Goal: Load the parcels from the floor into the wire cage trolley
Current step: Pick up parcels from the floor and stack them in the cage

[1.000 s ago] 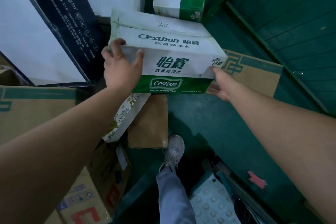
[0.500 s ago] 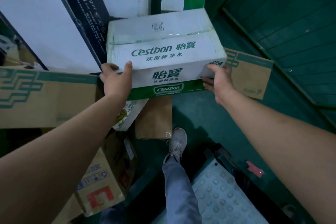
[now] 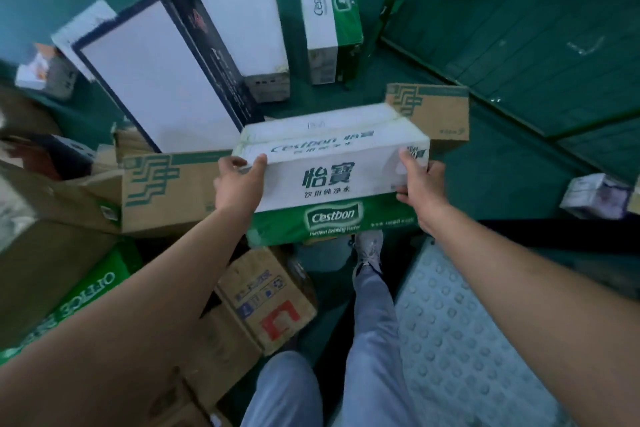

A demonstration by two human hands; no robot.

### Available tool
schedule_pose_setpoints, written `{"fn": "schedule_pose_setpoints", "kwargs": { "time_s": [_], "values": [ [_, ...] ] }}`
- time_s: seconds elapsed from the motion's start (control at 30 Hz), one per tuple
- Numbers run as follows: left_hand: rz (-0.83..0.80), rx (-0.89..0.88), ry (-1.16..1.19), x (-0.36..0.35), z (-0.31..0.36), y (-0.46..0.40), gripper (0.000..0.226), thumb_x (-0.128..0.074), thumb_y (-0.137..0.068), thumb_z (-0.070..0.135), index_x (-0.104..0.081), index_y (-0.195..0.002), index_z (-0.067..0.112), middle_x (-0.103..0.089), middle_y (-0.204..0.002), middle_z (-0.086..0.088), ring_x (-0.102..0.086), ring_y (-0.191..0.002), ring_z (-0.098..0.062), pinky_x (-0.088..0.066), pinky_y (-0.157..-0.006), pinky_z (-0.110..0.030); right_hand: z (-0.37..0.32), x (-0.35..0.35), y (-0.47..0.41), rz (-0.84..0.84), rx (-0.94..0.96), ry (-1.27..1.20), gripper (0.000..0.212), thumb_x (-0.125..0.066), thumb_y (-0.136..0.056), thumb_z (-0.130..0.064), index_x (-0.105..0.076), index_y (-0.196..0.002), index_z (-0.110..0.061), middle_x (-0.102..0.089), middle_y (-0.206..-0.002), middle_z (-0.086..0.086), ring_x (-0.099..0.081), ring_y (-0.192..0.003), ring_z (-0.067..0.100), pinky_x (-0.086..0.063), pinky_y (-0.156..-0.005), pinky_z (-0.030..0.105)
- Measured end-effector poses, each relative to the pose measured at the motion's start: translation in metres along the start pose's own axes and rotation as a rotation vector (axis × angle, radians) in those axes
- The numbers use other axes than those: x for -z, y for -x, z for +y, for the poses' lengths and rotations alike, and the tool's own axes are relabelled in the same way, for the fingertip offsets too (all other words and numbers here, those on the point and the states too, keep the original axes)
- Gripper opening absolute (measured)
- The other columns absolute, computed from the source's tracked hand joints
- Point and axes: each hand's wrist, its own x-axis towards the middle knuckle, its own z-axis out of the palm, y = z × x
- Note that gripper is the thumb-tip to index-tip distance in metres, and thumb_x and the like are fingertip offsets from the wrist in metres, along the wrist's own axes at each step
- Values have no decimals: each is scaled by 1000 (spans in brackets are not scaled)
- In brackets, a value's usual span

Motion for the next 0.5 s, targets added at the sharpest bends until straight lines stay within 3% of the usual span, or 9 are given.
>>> {"fn": "schedule_pose_setpoints", "kwargs": {
  "time_s": [0.13,0.23,0.4,0.5],
  "values": [
    [-58,-44,-83,56,-13,52,48,-54,-88,70,-46,-120,35,-52,-130,-12,-58,-107,-35,-51,-98,-50,23,28,103,-7,-4,10,50,-60,-96,-55,-44,-128,-21,-61,-123,7,-65,-73,16,-60,-69,36],
    [-108,-67,-159,78,-23,88,49,-56,-89,68,-48,-123,33,-52,-130,-13,-56,-108,-35,-49,-98,-47,42,46,159,11,-95,-13,58,-60,-95,-56,-41,-133,-16,-57,-128,9,-65,-71,17,-62,-75,41],
    [-152,-103,-291,91,-42,143,57,-55,-86,73,-48,-127,34,-48,-132,-15,-55,-112,-39,-50,-101,-53,92,83,232,33,-256,-100,76,-59,-90,-69,-41,-135,-10,-60,-109,6,-71,-87,23,-64,-79,39],
    [-188,-151,-365,80,-52,174,63,-57,-87,71,-42,-136,33,-44,-139,-16,-53,-116,-39,-50,-98,-48,133,111,263,70,-362,-137,85,-55,-87,-77,-43,-139,-11,-65,-109,9,-71,-79,21,-64,-69,33]
  ]
}}
